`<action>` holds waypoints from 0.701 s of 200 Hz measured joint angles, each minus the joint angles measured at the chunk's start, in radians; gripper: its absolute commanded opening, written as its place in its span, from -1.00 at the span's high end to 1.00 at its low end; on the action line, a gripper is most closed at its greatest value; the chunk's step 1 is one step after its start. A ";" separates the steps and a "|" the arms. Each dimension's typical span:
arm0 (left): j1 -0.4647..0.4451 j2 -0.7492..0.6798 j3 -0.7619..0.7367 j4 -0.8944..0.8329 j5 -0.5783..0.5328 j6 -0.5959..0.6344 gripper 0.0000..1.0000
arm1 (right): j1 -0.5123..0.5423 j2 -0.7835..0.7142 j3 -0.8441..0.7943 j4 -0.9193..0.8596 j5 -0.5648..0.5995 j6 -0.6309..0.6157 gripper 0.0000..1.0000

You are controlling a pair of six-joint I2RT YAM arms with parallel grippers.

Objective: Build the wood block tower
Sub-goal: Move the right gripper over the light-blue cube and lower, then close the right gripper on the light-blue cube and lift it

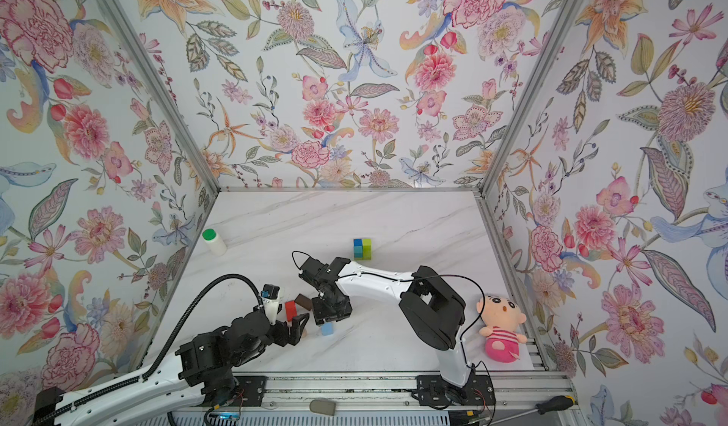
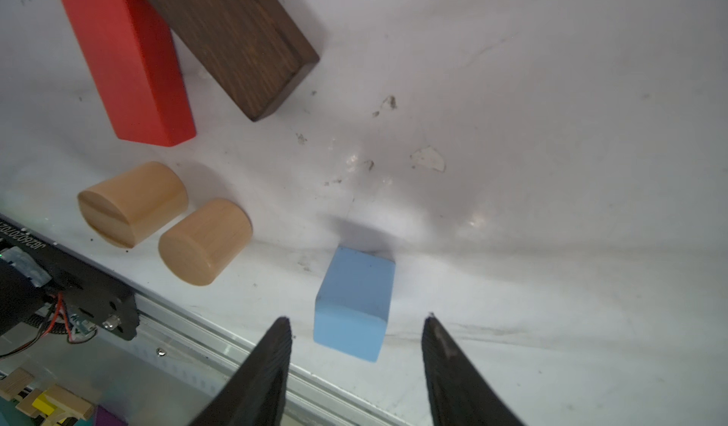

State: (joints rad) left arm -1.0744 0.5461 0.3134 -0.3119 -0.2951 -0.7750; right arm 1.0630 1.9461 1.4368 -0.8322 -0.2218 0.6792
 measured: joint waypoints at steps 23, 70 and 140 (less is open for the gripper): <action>0.000 0.000 0.000 0.002 0.003 0.000 -0.97 | 0.004 0.000 0.000 0.000 0.000 0.004 -0.06; 0.000 -0.001 0.000 0.002 0.003 0.000 -0.98 | 0.008 0.005 -0.010 0.008 0.001 0.010 0.00; 0.000 -0.005 0.000 0.002 0.003 0.000 -0.97 | 0.009 0.021 -0.017 0.015 0.002 0.011 0.20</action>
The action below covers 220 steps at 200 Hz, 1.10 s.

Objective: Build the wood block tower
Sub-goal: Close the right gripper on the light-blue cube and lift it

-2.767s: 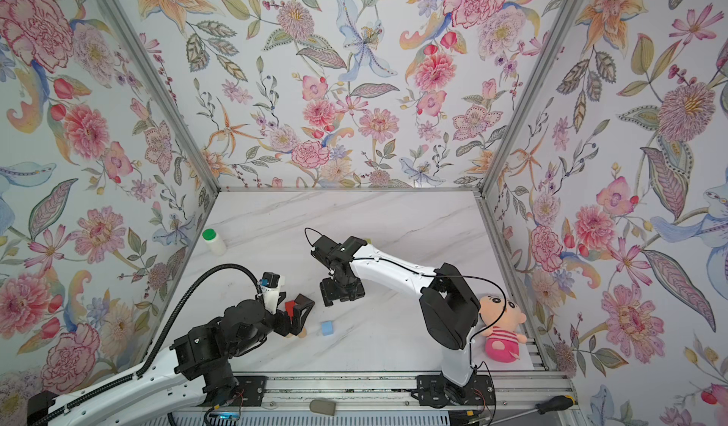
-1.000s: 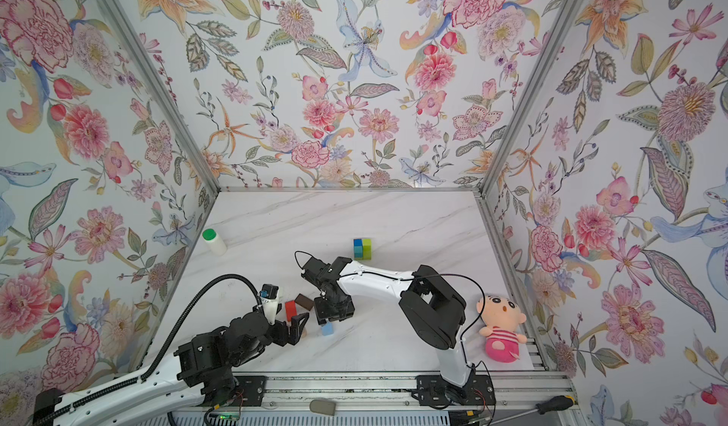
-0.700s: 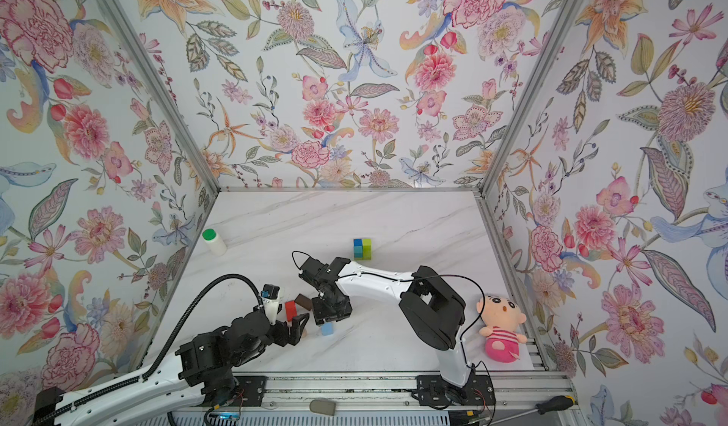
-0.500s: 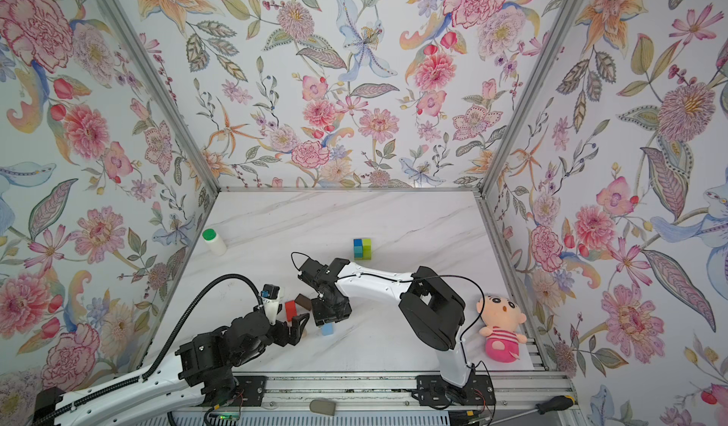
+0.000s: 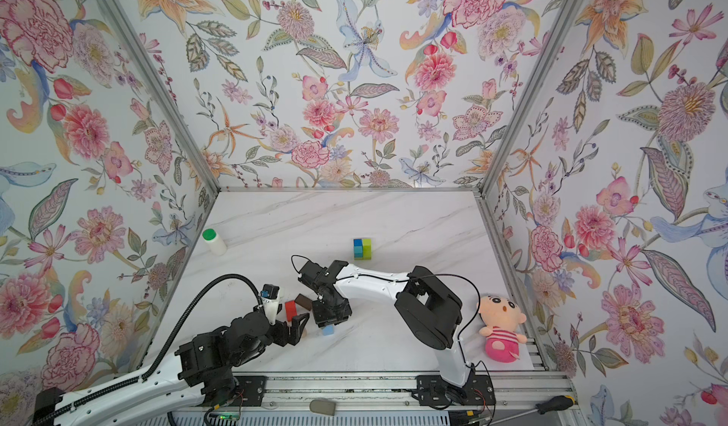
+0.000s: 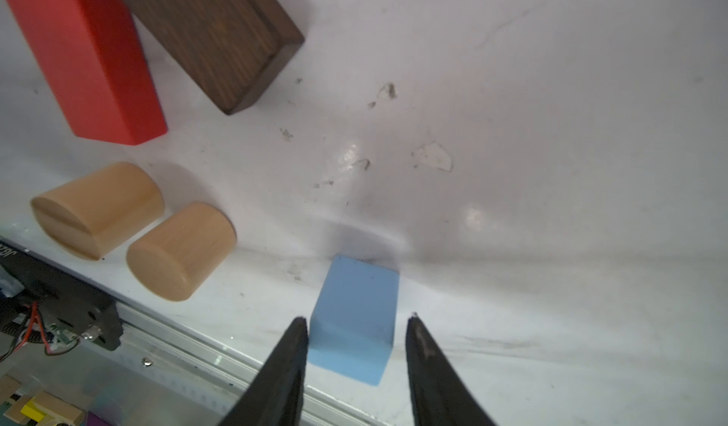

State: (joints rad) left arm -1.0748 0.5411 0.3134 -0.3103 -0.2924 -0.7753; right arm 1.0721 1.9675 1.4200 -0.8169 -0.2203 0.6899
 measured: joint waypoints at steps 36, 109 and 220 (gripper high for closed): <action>0.000 0.000 0.000 0.000 0.000 0.000 -0.97 | 0.000 0.000 -0.013 0.001 0.000 0.000 0.21; 0.000 0.005 -0.002 0.006 0.000 0.000 -0.98 | 0.000 -0.002 -0.019 0.000 0.000 0.001 0.39; 0.000 0.081 -0.001 0.076 -0.008 0.040 -0.98 | -0.155 -0.074 -0.026 -0.001 0.000 -0.024 0.40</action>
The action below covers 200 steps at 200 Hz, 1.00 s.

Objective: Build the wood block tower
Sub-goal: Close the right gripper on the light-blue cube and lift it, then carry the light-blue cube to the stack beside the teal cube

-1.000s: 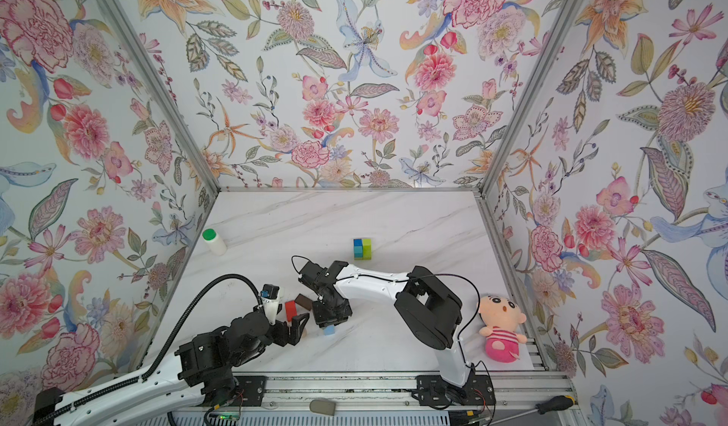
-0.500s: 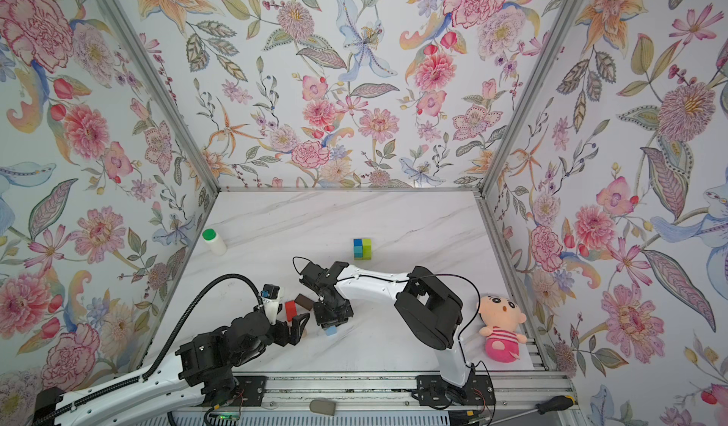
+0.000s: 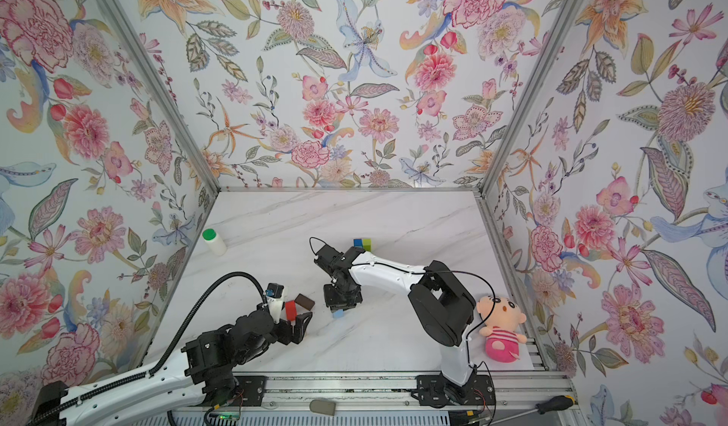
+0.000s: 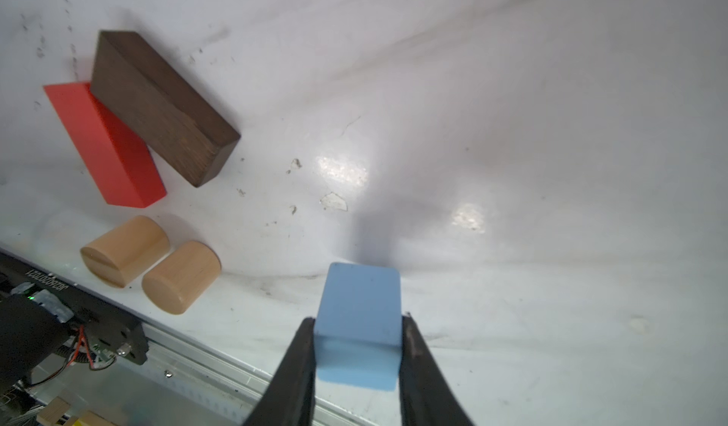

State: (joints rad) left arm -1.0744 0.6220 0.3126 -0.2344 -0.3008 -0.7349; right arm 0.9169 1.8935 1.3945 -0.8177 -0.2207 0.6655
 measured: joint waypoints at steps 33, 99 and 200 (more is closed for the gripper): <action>0.022 0.057 0.021 0.040 0.006 0.039 -0.98 | -0.105 -0.030 0.000 -0.008 0.002 -0.044 0.40; 0.192 0.251 0.135 0.169 0.098 0.159 -0.98 | -0.325 -0.026 0.111 -0.055 0.010 -0.154 0.40; 0.307 0.546 0.382 0.260 0.266 0.345 -0.98 | -0.479 0.169 0.344 -0.098 0.002 -0.243 0.39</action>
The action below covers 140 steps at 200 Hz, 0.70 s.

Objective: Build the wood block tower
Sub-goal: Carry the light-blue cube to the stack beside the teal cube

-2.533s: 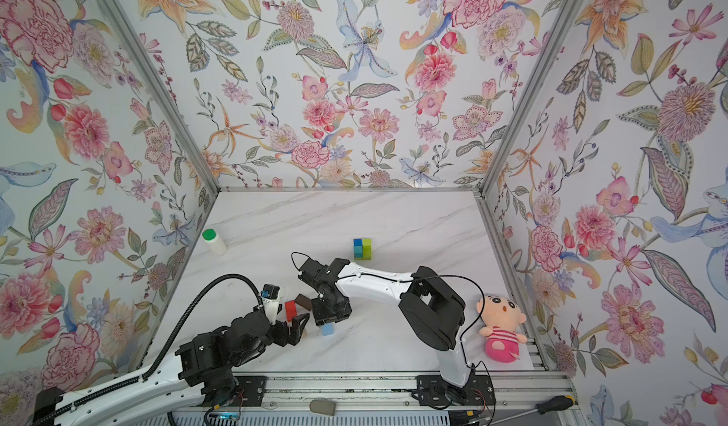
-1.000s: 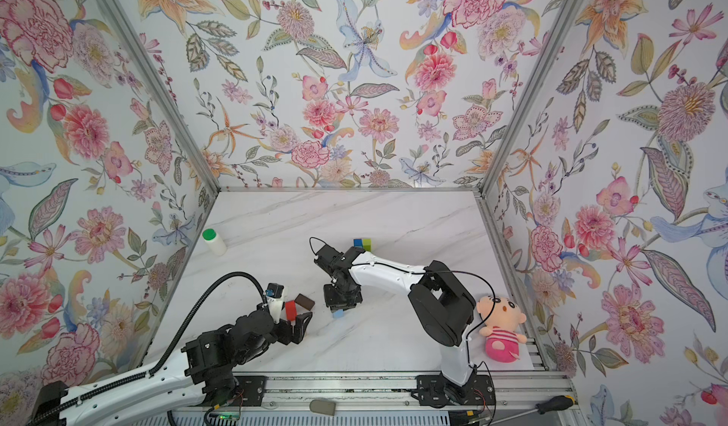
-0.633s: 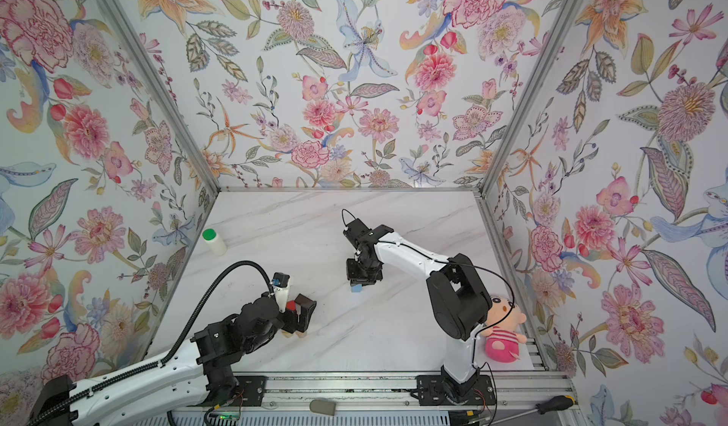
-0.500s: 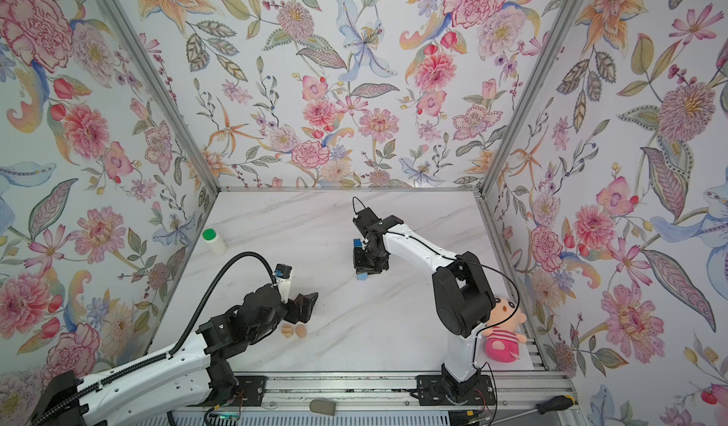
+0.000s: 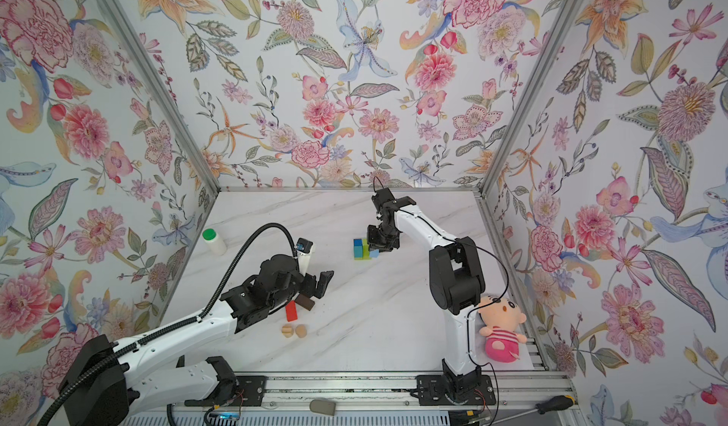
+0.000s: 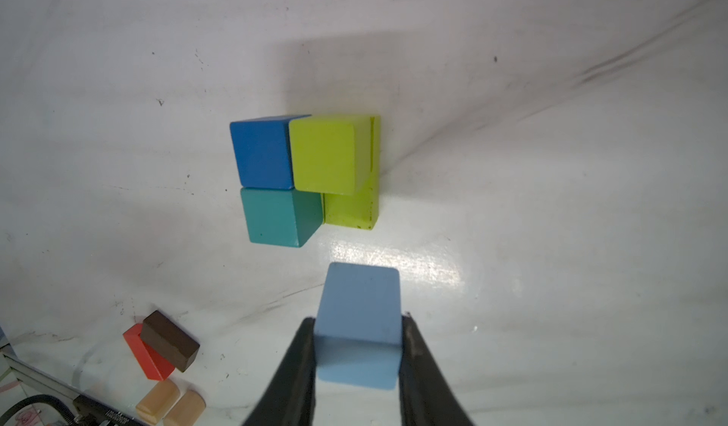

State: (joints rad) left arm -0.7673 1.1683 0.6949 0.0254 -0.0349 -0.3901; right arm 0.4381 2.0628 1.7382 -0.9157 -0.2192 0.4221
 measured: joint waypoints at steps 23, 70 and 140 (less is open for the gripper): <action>0.025 0.023 0.032 0.006 0.030 0.025 -0.98 | -0.001 0.042 0.043 -0.008 -0.003 -0.007 0.39; 0.071 0.046 0.044 0.005 0.077 0.051 -0.98 | -0.001 0.100 0.102 -0.016 -0.010 -0.008 0.38; 0.099 0.055 0.045 0.002 0.113 0.070 -0.98 | -0.001 0.134 0.155 -0.041 -0.018 -0.016 0.37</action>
State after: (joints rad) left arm -0.6682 1.2236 0.7399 0.0269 0.0776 -0.3202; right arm 0.4370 2.1967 1.8935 -0.9565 -0.2367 0.4061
